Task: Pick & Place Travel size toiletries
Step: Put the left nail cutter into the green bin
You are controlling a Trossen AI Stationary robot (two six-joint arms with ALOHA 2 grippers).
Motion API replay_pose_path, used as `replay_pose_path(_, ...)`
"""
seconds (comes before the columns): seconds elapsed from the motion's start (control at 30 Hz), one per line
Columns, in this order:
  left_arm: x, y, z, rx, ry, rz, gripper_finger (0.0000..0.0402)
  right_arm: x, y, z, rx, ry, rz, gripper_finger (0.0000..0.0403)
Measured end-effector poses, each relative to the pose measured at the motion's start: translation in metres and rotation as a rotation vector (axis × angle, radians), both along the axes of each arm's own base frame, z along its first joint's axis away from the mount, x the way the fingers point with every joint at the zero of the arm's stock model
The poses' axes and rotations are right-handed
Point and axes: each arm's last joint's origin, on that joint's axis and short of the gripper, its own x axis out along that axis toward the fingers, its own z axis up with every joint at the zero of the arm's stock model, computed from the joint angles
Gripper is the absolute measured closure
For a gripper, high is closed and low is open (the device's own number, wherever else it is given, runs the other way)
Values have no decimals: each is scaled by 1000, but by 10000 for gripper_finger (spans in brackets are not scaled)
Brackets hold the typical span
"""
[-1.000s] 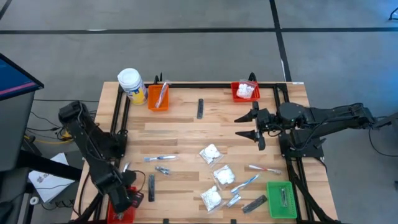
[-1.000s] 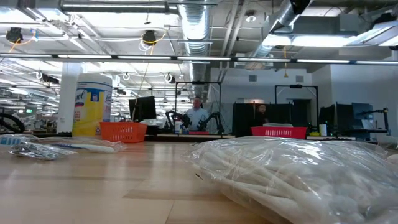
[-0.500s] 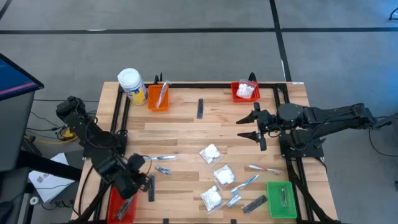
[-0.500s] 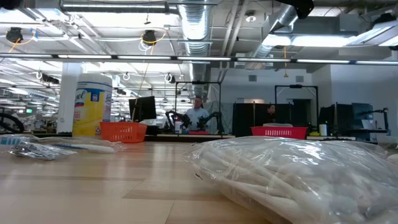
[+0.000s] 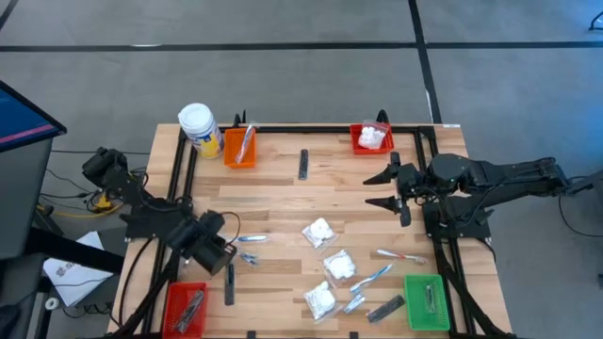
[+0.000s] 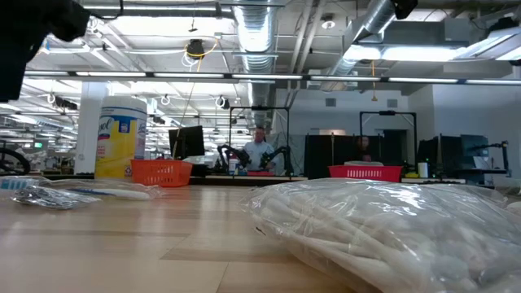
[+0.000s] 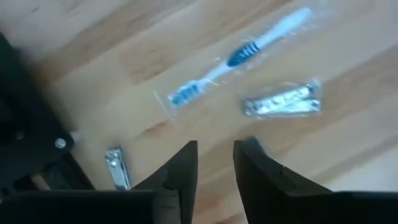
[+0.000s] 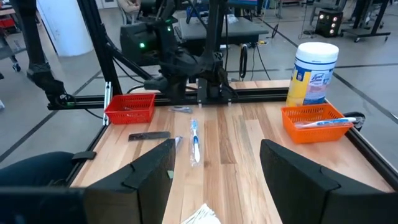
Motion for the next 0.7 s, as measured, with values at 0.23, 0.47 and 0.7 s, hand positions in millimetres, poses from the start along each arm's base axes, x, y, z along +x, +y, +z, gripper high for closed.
replay_pose_path(0.23, -16, 14, -36, -60, 220, 43, 308, 0, 0, 0, 0, 0, 0, 174)
replay_pose_path(0.47, -30, 19, -57, -101, 341, 63, 308, 0, 0, 0, 0, -2, 0, 174)
replay_pose_path(0.7, -28, 17, -67, -171, 304, 56, 308, 0, 0, 0, 0, -4, 0, 174)
